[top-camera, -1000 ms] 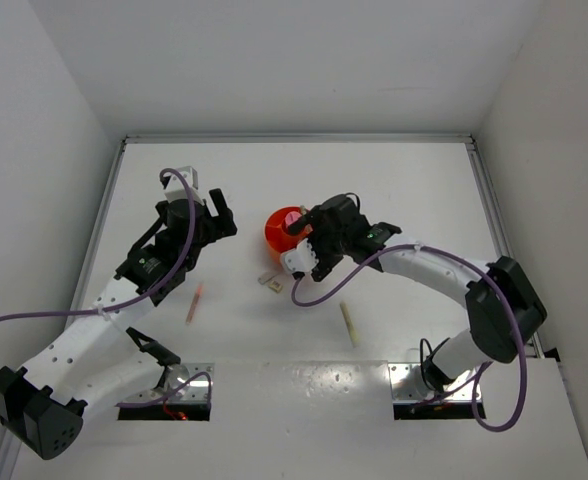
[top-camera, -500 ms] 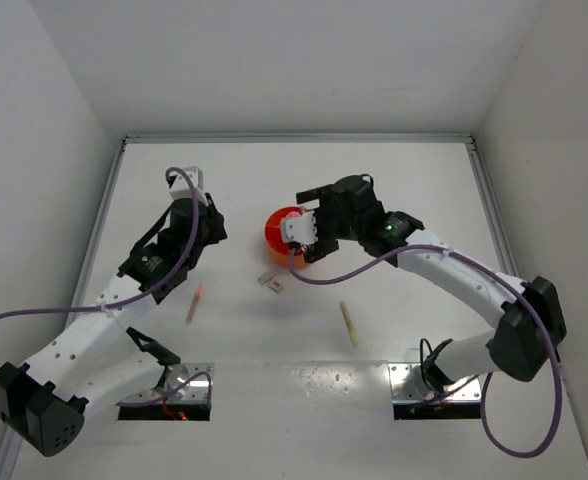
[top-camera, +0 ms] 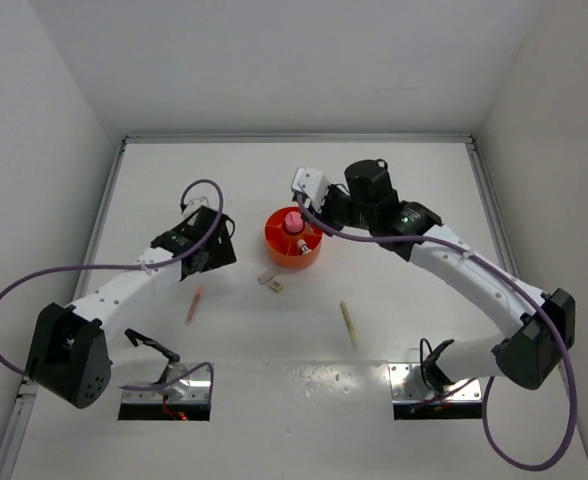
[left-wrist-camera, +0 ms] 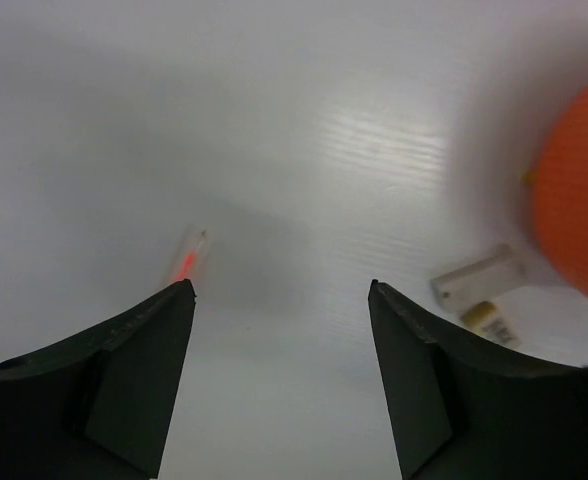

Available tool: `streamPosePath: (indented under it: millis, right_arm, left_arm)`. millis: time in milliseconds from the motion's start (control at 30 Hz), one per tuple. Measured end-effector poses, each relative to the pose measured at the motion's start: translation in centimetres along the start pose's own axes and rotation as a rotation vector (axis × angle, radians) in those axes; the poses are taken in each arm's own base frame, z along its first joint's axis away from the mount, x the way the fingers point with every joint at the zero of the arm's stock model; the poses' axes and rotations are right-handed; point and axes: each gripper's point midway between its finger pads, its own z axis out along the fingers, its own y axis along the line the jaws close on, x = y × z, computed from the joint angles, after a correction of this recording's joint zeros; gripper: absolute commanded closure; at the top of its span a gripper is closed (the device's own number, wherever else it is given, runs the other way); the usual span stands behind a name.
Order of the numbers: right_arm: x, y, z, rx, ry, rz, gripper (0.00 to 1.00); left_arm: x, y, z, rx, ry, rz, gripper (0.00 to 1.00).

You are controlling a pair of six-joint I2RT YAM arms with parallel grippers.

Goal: Sort the stationery into containers
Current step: Grab a piece of stationery with the left arm

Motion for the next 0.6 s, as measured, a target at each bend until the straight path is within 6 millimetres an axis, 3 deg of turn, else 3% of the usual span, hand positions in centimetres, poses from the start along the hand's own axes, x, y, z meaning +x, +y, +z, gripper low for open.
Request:
streamPosePath:
  millis: [33,100,267,600]
  right_arm:
    - [0.5,0.4,0.0,-0.016,0.010,0.024,1.00]
    - [1.5,1.1,0.1,-0.034,0.021,0.069,1.00]
    - [4.2,2.4,-0.3,-0.048,0.066,0.123,1.00]
    - [3.4,1.4,-1.0,-0.006,0.026,0.136,1.00]
  left_arm:
    - [0.8,1.0,0.5,-0.028,0.032,-0.009,0.28]
    - [1.9,2.6,1.2,-0.078,0.084,-0.021,0.38]
    - [3.4,5.6,2.5,-0.154,0.157,-0.049,0.40]
    - [6.6,7.0,4.0,-0.210,0.296,-0.025,0.36]
